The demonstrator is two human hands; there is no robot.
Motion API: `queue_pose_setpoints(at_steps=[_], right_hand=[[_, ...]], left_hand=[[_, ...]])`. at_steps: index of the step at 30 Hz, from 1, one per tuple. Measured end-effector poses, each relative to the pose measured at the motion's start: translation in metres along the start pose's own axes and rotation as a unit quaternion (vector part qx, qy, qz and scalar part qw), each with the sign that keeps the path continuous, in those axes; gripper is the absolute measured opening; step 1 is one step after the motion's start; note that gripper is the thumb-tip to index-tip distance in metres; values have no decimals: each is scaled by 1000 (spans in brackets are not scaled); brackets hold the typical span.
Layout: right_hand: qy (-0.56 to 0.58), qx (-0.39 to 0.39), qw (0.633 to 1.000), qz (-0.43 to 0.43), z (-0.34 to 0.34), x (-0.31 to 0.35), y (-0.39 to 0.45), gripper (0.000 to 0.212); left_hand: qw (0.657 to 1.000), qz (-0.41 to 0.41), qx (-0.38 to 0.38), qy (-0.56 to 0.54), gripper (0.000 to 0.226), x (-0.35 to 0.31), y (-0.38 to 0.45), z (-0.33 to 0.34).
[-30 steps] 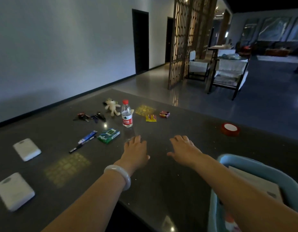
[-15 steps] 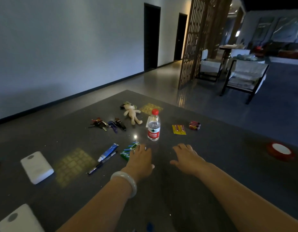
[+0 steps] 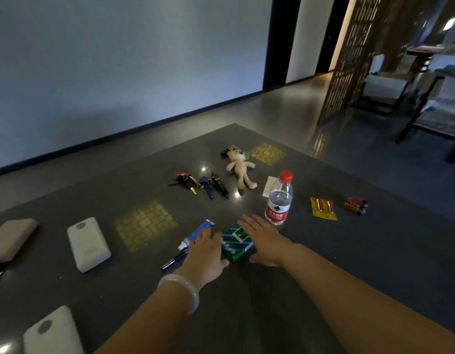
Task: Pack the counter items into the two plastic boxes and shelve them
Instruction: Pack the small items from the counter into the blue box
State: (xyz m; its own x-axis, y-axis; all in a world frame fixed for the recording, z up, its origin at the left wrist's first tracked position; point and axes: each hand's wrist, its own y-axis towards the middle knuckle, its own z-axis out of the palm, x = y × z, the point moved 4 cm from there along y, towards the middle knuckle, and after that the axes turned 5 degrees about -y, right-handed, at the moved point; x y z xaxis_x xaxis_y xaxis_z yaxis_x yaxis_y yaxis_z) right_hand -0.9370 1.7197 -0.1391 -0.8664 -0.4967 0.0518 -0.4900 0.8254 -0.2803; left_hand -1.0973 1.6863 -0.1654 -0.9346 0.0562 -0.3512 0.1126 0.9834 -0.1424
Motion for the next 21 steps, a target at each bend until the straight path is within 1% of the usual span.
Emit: queue_pose_setpoints(at_steps=[5, 7, 9, 12, 15, 17, 19, 21], right_hand=[[-17, 32, 998, -45, 11, -4, 29, 104], [3, 17, 999, -45, 15, -10, 34, 102], [12, -23, 999, -30, 16, -19, 34, 96], [16, -63, 997, 28, 20, -36, 27, 89], [73, -69, 988, 117, 32, -54, 11, 89], [94, -87, 977, 168, 39, -65, 0, 91], [94, -97, 969, 205, 42, -75, -10, 89], [102, -90, 964, 230, 43, -83, -20, 86]], left_hand=[[1000, 18, 10, 1, 82, 5, 24, 2], [1000, 14, 16, -1, 84, 6, 34, 2], [1000, 15, 22, -5, 82, 5, 45, 3], [999, 37, 19, -17, 75, -1, 59, 5], [998, 55, 27, -26, 77, -11, 72, 6], [997, 57, 22, -41, 77, -16, 79, 5], [996, 60, 11, -58, 74, -20, 86, 1], [996, 60, 8, -66, 71, -25, 94, 0]])
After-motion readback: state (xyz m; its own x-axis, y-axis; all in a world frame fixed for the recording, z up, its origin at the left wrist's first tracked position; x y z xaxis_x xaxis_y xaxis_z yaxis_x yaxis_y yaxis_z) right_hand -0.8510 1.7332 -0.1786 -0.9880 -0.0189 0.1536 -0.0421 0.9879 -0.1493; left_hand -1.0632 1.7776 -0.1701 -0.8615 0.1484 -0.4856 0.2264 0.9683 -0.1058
